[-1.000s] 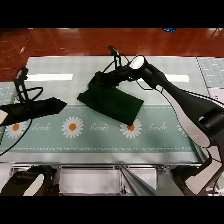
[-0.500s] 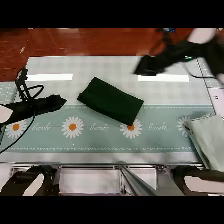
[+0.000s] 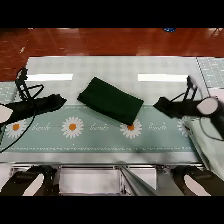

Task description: Fold the shirts.

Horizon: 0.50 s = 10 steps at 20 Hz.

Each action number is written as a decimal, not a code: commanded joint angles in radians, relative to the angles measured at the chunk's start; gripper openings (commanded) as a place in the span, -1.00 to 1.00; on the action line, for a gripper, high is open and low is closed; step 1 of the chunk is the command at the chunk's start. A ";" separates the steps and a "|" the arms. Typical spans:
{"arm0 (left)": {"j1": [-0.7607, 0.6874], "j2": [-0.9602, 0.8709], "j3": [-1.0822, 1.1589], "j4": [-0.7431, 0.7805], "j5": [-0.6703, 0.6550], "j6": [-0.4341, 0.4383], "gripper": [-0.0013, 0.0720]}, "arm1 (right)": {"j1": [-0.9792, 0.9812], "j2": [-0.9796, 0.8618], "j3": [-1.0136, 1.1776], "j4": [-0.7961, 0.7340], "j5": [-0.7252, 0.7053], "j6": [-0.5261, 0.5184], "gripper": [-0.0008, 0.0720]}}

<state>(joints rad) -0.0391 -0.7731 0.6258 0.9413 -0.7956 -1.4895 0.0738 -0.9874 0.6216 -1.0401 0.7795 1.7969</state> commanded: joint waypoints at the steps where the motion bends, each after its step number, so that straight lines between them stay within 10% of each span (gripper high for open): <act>1: 0.001 -0.006 0.001 0.000 0.000 0.000 -0.91 | 0.035 -0.100 -0.123 0.345 -0.174 -0.146 0.15; 10: 0.001 -0.021 0.001 -0.008 0.000 0.000 -0.91 | 0.149 -0.506 0.143 0.653 -0.014 -0.442 0.12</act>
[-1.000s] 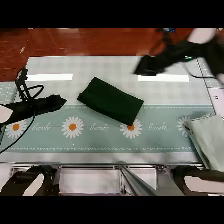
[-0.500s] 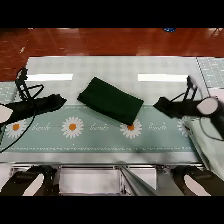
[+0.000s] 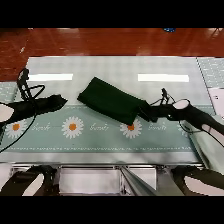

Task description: Fold the shirts.

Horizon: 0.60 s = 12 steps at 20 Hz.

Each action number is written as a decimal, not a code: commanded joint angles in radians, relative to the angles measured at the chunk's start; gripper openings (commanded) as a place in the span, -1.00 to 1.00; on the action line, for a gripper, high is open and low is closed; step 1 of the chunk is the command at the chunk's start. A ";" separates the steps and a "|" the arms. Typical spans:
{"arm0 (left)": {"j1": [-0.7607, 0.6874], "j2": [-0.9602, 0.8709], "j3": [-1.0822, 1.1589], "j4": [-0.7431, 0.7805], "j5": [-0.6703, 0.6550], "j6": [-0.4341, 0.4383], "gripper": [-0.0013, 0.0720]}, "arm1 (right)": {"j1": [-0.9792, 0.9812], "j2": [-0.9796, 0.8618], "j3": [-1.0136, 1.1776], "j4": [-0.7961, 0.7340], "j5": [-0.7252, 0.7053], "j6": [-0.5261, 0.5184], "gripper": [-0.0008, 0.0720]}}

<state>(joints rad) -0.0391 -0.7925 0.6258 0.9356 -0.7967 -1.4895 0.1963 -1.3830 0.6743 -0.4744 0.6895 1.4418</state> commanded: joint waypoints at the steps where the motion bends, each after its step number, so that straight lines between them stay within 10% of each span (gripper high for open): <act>1: 0.001 -0.002 0.001 -0.002 0.001 0.000 -0.91 | 0.045 -0.148 0.140 0.105 0.106 -0.106 -0.07; 3: 0.001 -0.002 0.001 -0.002 0.001 0.000 -0.91 | 0.090 -0.201 0.248 0.124 0.158 -0.174 -0.88; 12: -0.005 -0.047 0.001 -0.002 0.000 0.000 -0.91 | 0.112 -0.216 0.917 -0.239 0.283 -0.007 -0.92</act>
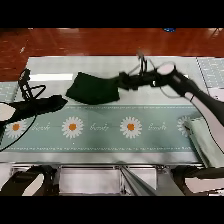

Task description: Fold the shirts.

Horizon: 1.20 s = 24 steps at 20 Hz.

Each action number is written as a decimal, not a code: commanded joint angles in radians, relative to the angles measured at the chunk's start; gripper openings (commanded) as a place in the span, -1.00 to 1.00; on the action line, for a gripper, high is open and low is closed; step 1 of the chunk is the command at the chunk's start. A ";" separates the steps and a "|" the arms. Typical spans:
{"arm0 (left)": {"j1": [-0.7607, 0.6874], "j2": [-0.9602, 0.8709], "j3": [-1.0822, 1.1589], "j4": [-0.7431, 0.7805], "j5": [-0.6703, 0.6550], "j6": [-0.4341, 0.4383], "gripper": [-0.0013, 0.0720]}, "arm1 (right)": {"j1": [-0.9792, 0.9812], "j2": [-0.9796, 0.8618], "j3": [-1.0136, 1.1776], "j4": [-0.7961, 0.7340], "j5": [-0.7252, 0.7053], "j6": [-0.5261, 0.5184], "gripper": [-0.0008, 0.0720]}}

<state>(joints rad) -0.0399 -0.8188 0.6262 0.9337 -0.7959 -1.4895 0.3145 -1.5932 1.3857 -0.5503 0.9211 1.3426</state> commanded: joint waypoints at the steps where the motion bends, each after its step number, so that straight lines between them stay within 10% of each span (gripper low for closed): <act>1: -0.012 -0.031 0.000 0.000 0.000 0.001 -0.91 | -0.021 -0.006 0.273 -0.213 0.077 0.123 -0.92; 8: -0.090 -0.079 0.000 0.000 0.002 0.031 -0.91 | -0.277 0.014 0.616 -0.327 0.340 0.255 -0.92; 24: -0.119 -0.079 0.000 0.000 0.031 0.064 -0.91 | -1.020 0.402 0.574 -0.714 0.937 0.338 -0.93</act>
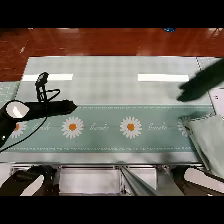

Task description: Fold the shirts.

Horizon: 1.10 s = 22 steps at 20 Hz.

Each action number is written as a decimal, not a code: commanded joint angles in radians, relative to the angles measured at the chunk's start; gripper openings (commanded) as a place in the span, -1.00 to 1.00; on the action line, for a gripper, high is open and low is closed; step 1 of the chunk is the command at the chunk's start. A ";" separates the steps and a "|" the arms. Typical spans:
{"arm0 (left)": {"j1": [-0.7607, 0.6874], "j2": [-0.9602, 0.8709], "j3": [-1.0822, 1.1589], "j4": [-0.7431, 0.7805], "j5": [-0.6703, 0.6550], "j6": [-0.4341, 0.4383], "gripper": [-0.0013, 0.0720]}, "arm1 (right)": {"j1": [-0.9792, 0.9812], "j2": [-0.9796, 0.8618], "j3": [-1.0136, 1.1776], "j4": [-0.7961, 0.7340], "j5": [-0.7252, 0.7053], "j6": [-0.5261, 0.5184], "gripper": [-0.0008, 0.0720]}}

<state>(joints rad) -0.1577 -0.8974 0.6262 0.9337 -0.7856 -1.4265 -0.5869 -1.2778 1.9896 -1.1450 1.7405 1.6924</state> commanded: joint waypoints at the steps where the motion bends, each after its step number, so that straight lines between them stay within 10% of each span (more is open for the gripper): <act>1: -0.001 0.000 0.000 0.000 0.031 0.001 -0.91 | -0.170 0.127 -0.076 -0.145 0.119 -0.029 -0.93; 11: -0.001 0.000 0.000 -0.001 0.060 0.001 -0.91 | -0.655 0.535 -0.955 -0.633 0.101 -0.009 -0.88; 14: -0.001 -0.003 0.000 -0.001 0.077 0.001 -0.91 | -0.654 0.569 -1.081 -0.712 0.038 0.037 0.17; 18: 0.011 -0.049 0.049 -0.018 0.101 0.022 -0.91 | -0.650 0.512 -1.030 -0.536 -0.105 0.040 0.06; 20: 0.043 -0.098 0.178 -0.018 0.066 0.049 -0.91 | -0.649 0.433 -0.930 -0.245 -0.214 0.026 -0.87; 22: 0.073 -0.161 0.374 -0.017 0.003 0.055 -0.91 | -0.608 0.339 -0.814 0.217 -0.368 -0.061 -0.92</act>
<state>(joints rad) -0.1177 -0.9920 0.8146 0.9192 -0.7219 -1.3941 -1.2255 -0.8417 1.0615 -1.4528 1.5772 1.7020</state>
